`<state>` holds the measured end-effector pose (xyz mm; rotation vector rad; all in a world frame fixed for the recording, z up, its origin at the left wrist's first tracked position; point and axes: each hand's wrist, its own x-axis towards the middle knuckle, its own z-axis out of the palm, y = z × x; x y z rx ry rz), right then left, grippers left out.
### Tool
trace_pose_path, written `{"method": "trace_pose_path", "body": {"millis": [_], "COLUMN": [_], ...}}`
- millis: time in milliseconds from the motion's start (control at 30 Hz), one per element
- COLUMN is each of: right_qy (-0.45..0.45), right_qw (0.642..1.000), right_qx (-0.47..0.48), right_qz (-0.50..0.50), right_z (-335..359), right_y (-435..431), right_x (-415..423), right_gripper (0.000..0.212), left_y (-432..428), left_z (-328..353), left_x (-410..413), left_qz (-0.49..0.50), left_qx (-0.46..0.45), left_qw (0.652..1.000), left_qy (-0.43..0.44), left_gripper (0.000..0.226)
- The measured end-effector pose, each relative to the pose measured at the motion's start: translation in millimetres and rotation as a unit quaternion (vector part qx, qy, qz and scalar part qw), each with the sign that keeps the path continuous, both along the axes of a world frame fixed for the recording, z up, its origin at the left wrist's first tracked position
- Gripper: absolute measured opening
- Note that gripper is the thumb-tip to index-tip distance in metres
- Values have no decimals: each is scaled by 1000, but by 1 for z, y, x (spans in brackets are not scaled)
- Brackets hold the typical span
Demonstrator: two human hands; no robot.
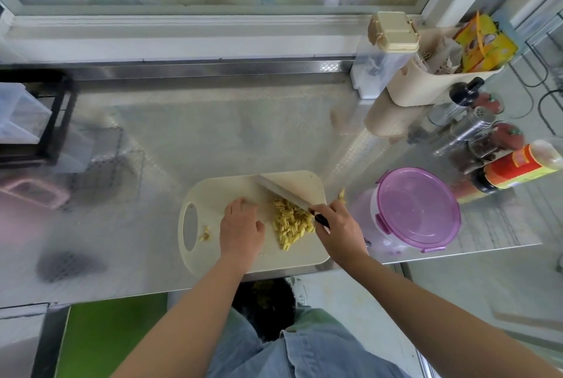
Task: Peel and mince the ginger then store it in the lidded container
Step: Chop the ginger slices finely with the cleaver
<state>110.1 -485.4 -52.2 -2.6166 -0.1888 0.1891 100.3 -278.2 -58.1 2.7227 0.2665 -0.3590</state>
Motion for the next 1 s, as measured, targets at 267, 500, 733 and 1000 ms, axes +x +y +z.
{"method": "trace_pose_path", "body": {"millis": [267,500,733,1000], "right_qy": [-43,-15,-23,125], "right_qw": [999,998,999,978], "right_qx": [0,-27,38,166], "right_qz": [-28,51,-28,-10], "right_z": [7,5,19,20], "right_y": [14,10,19,86], "right_x": [42,25,26,-18], "right_gripper": [28,25,24,4], "left_y": [11,18,22,51], "left_z": [1,2,5,6], "left_x": [-3,-4,-8,-33], "left_qz": [24,27,25,47], "left_qx": [17,11,17,35], "left_qw": [1000,1000,1000,997], "left_qy": [-3,11,5,-44], "left_gripper": [39,39,40,36]}}
